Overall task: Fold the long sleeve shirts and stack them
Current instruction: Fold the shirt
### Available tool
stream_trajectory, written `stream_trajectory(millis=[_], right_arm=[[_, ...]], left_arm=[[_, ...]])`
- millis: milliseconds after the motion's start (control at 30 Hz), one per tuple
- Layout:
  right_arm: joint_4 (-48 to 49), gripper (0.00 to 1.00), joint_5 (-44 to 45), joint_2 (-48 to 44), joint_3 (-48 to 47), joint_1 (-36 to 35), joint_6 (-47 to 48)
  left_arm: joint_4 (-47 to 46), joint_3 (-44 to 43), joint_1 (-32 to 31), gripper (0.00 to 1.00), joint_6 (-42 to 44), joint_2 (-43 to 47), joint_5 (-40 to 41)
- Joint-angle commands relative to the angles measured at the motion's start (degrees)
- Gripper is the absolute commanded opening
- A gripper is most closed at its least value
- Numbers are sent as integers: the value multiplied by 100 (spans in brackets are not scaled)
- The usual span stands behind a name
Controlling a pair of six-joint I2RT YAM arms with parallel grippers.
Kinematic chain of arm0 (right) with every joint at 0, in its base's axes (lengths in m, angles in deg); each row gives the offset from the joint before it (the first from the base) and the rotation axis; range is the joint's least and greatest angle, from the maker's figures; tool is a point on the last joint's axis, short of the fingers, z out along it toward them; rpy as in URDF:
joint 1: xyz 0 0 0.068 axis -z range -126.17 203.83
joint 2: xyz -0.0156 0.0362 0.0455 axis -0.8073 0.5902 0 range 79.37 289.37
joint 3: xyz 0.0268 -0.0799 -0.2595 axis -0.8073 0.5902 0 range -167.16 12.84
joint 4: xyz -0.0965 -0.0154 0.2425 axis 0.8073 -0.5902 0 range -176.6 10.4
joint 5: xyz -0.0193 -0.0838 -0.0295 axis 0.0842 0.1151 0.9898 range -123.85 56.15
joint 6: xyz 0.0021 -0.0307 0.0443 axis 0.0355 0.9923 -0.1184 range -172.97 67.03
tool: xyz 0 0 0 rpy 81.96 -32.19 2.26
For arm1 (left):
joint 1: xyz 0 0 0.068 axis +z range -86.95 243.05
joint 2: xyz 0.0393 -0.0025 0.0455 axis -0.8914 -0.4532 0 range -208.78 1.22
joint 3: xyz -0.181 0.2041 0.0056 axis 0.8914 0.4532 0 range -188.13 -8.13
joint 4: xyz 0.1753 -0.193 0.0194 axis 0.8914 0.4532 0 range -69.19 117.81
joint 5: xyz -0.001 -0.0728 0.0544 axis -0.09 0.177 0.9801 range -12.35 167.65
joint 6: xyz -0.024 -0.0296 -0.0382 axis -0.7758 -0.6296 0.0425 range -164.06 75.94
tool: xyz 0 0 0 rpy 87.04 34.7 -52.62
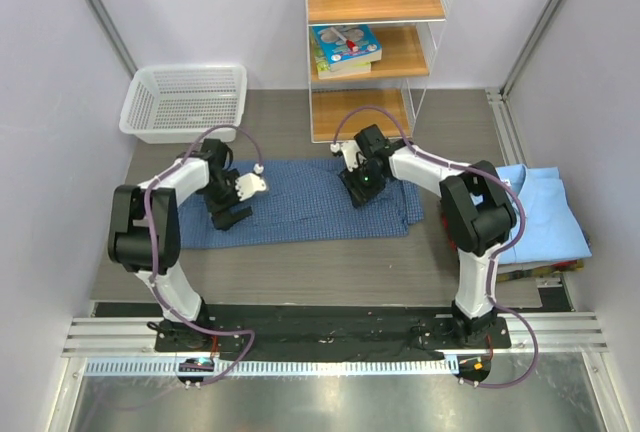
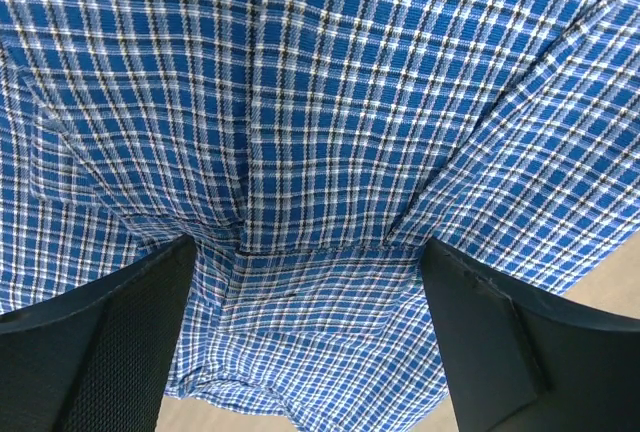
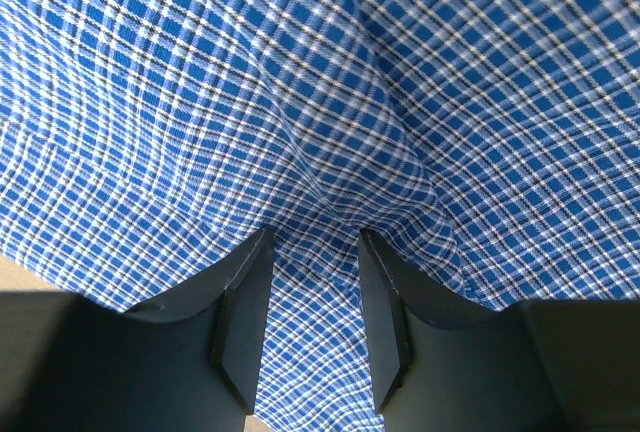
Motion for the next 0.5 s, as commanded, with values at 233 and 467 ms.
stream_trajectory(millis=[233, 467], right_arm=[[-651, 53, -1391, -1289, 496, -106, -189], [-397, 59, -1883, -1046, -889, -228, -514]], left_arm=[[1132, -761, 1537, 100, -982, 1487, -2467], [-427, -1069, 1963, 100, -4738, 2747, -2576]])
